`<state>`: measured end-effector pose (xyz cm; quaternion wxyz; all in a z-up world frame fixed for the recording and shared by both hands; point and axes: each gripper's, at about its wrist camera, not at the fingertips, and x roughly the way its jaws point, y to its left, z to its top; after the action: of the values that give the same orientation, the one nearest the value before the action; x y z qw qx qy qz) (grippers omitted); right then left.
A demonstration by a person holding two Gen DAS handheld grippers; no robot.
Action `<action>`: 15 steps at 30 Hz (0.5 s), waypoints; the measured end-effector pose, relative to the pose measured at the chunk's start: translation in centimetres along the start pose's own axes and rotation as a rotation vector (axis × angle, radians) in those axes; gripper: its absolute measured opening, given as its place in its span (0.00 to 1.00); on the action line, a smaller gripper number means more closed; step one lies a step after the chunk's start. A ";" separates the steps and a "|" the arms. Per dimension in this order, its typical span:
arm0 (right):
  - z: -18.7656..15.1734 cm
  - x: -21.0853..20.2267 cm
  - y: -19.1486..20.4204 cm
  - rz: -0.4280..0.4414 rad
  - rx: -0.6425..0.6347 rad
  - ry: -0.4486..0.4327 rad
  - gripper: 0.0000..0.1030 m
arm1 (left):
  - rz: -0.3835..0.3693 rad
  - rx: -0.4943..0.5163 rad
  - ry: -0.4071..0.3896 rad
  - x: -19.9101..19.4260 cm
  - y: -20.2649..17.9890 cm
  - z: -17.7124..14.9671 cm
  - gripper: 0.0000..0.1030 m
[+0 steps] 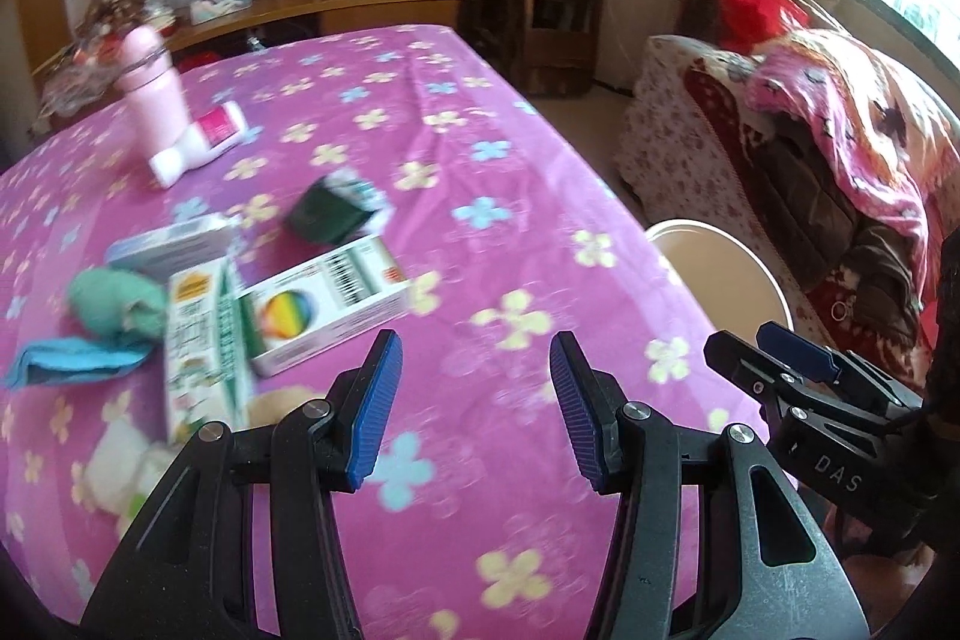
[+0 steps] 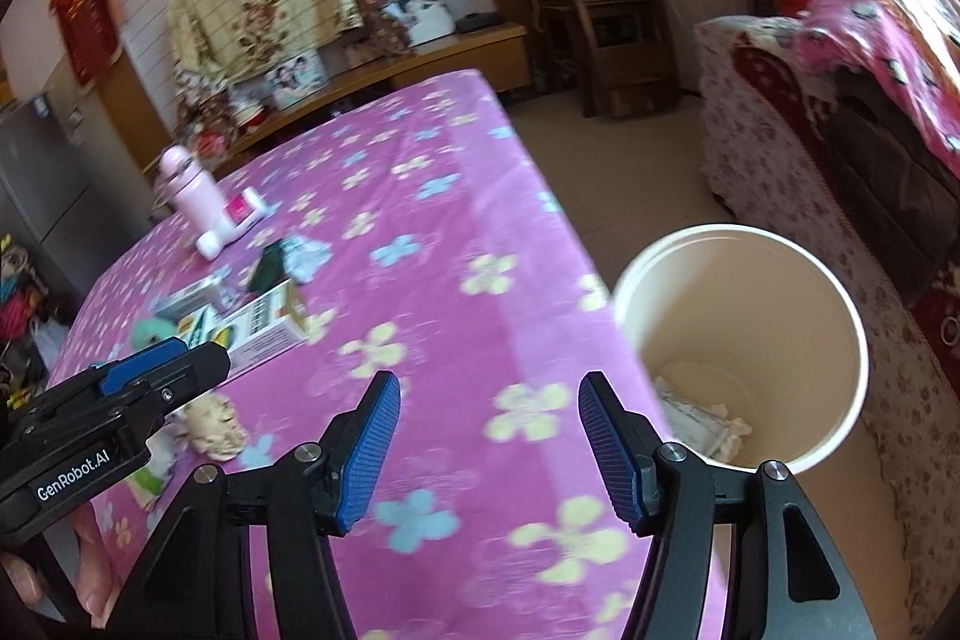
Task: Collect trash
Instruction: 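Grasp the white foam block with the left gripper while the right grasps crumpled tissue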
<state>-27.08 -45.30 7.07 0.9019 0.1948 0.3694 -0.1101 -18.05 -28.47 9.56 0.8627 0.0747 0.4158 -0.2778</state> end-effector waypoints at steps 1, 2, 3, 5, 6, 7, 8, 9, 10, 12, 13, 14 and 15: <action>-0.1 0.1 0.7 0.009 -0.011 0.005 0.58 | 0.004 -0.010 0.001 -0.3 0.7 -0.3 0.48; -0.2 0.3 1.3 0.017 -0.021 0.010 0.58 | 0.008 -0.019 0.003 -0.6 1.5 -0.5 0.48; -0.3 0.4 2.0 0.025 -0.032 0.015 0.58 | 0.016 -0.030 0.006 -0.9 2.3 -0.8 0.48; -0.5 0.7 3.3 0.041 -0.054 0.028 0.58 | 0.030 -0.051 0.014 -1.4 3.8 -1.4 0.48; -0.6 0.9 3.9 0.049 -0.063 0.033 0.58 | 0.035 -0.057 0.016 -1.6 4.4 -1.7 0.48; -0.7 1.0 4.6 0.059 -0.073 0.039 0.58 | 0.043 -0.062 0.017 -1.9 5.2 -2.1 0.48; -0.9 1.1 5.3 0.070 -0.084 0.045 0.58 | 0.054 -0.065 0.018 -2.2 5.8 -2.3 0.48; -1.0 1.3 5.7 0.080 -0.094 0.051 0.59 | 0.065 -0.069 0.019 -2.5 6.6 -2.7 0.48; -1.1 1.5 6.4 0.094 -0.107 0.059 0.59 | 0.072 -0.073 0.020 -2.9 7.3 -3.1 0.48; -1.4 1.8 7.4 0.112 -0.124 0.072 0.59 | 0.081 -0.080 0.021 -3.5 8.8 -3.8 0.48; -1.6 2.1 8.0 0.123 -0.134 0.079 0.59 | 0.089 -0.083 0.024 -3.8 9.6 -4.2 0.48; -1.7 2.3 8.5 0.133 -0.142 0.086 0.59 | 0.097 -0.085 0.026 -4.1 10.4 -4.6 0.48; -1.9 2.5 8.8 0.139 -0.149 0.092 0.59 | 0.105 -0.087 0.029 -4.4 11.2 -5.1 0.48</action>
<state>-23.55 -36.65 6.45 0.9015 0.1572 0.4031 -0.0104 -17.66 -15.40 8.47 0.8725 0.0627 0.4354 -0.2126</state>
